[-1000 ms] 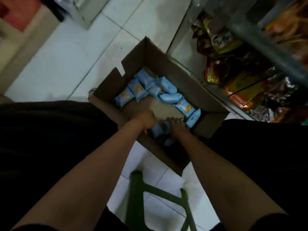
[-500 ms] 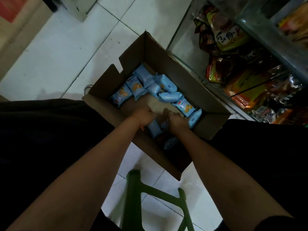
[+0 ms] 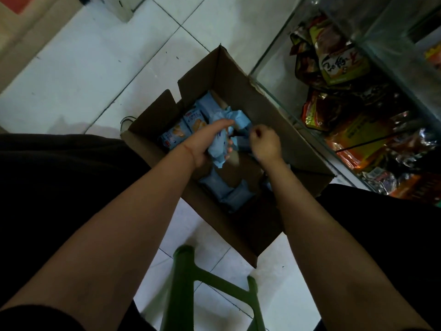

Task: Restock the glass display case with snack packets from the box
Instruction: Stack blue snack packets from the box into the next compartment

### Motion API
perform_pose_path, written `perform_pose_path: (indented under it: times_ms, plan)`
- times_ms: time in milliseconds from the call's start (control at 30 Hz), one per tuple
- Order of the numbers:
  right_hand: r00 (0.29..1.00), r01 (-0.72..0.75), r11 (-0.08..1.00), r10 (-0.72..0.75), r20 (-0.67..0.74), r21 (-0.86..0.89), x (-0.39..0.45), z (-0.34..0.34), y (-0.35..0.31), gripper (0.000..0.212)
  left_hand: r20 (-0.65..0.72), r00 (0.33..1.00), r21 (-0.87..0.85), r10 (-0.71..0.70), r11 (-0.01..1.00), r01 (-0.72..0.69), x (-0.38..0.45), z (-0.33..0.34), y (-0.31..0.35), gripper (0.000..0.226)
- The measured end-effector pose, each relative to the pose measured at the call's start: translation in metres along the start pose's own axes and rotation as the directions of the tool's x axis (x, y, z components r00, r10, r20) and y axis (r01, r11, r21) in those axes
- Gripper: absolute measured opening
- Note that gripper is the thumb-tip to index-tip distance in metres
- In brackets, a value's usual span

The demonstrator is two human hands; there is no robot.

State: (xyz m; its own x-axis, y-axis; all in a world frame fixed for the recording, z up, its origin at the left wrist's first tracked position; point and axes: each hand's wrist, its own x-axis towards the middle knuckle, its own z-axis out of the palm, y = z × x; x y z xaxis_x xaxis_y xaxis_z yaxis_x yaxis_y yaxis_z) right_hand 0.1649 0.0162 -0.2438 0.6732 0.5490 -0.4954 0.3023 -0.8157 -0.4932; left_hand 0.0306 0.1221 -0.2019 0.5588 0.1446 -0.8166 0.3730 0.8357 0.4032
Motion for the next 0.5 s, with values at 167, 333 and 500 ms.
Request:
perform_pose_path:
  times_ms: [167, 333, 500]
  plan:
    - [0.98, 0.127, 0.93, -0.064, 0.19, -0.346, 0.016, 0.026, 0.021, 0.064, -0.048, 0.999, -0.174, 0.006, 0.985, -0.014, 0.007, -0.006, 0.009, 0.025]
    - [0.994, 0.076, 0.897, -0.033, 0.104, -0.437, 0.03, 0.051, 0.029, 0.047, -0.206, 0.978, -0.145, -0.006, 0.989, -0.025, 0.021, -0.018, 0.003, 0.025]
    - [0.989, -0.136, 0.955, 0.145, 0.015, -0.262, 0.016, 0.069, 0.036, 0.056, -0.299, 0.952, -0.132, -0.064, 0.991, 0.025, 0.022, -0.019, -0.003, 0.027]
